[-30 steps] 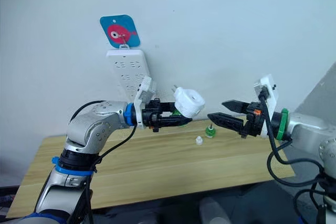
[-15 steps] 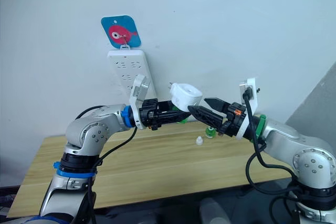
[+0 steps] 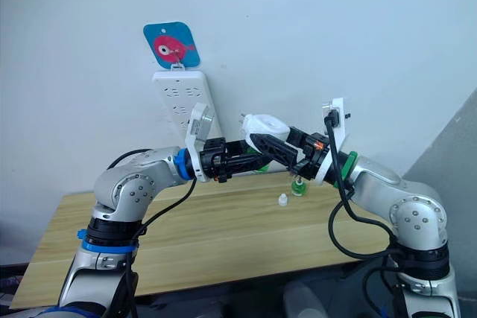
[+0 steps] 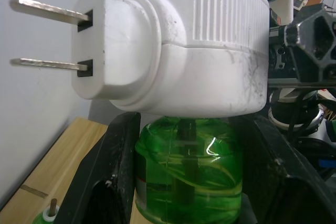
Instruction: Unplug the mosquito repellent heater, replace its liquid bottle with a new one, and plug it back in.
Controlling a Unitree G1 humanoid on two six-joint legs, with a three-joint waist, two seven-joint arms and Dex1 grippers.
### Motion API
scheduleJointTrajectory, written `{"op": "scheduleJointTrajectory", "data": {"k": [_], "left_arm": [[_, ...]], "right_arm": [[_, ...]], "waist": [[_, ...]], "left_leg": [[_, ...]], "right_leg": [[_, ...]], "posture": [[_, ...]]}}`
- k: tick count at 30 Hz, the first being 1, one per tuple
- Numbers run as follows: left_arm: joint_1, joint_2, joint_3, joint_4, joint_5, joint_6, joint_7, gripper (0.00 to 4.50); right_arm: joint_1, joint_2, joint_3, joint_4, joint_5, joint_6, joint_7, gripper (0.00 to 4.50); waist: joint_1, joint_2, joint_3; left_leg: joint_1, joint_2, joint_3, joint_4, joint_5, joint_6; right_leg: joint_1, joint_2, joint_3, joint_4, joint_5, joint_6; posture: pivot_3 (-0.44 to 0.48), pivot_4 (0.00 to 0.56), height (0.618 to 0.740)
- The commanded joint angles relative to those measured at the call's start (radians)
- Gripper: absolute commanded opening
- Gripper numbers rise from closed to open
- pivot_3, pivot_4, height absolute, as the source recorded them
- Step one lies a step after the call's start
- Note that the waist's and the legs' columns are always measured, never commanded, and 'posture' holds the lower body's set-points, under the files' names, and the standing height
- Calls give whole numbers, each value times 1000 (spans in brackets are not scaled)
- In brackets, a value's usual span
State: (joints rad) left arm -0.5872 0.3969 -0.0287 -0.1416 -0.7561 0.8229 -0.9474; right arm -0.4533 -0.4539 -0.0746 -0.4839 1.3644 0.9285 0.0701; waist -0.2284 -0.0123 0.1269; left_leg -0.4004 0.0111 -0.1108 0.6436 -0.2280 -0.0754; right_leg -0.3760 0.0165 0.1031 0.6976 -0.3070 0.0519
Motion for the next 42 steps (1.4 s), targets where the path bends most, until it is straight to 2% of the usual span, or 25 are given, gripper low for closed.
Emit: {"op": "scheduleJointTrajectory", "data": {"k": [1,3,6,7,8,19,21,26,32,37,42], "left_arm": [[-24,0,33,-42,-37,-2,7,2276],[-25,0,35,-41,-45,2,13,2276],[-23,7,29,-40,-46,-1,9,2276],[-21,10,28,-41,-45,-4,9,2276],[-19,12,27,-41,-46,-5,8,2276],[-5,13,21,-19,-2,-81,0,2276],[-8,18,19,-8,3,-88,-10,3002],[-4,47,3,4,3,-63,-32,4490],[-2,113,-25,9,12,-14,-83,4500],[59,145,-28,-13,76,-88,-83,4500],[199,154,48,-54,152,-241,-16,4500]], "right_arm": [[-28,12,3,-8,2,-16,20,4500],[-32,17,10,-3,-5,-15,25,4326],[-37,26,13,2,-10,-20,28,3576],[-38,28,13,2,-10,-20,30,3154],[-38,30,12,3,-8,-20,29,2995],[-36,38,2,-1,-5,-28,27,3003],[-34,41,2,-3,-5,-31,24,3003],[-32,46,2,-8,-8,-34,22,3003],[-35,39,3,-15,-27,-40,35,3003],[-44,19,20,-34,-112,-54,62,3003],[-45,-23,58,-82,-291,-92,91,3003]], "waist": [[0,0,0],[0,0,0],[0,0,0],[0,0,0],[0,0,0],[0,0,-1],[0,0,-1],[-1,1,-3],[-2,1,-3],[-3,2,-3],[0,2,-4]], "left_leg": [[0,0,0,0,0,0],[0,0,0,0,0,0],[0,0,0,0,0,0],[0,0,0,0,0,0],[0,0,0,0,0,0],[0,0,0,0,0,0],[0,0,0,0,0,0],[0,0,0,0,0,0],[0,0,0,0,0,0],[0,0,0,0,0,0],[0,1,0,-1,0,0]], "right_leg": [[0,0,0,0,0,0],[0,0,0,0,0,0],[0,0,0,0,0,-1],[0,0,0,0,1,-1],[0,0,0,0,1,-1],[0,0,0,0,1,-1],[0,0,0,0,1,-1],[0,0,0,0,1,-1],[0,0,0,0,1,-1],[0,0,0,0,1,-1],[-1,0,0,0,1,-1]], "posture": [[-246,35,740],[-243,33,740],[-243,33,740],[-243,33,740],[-243,33,740],[-243,25,740],[-243,25,740],[-244,28,740],[-244,32,740],[-244,35,740],[-238,41,740]]}}
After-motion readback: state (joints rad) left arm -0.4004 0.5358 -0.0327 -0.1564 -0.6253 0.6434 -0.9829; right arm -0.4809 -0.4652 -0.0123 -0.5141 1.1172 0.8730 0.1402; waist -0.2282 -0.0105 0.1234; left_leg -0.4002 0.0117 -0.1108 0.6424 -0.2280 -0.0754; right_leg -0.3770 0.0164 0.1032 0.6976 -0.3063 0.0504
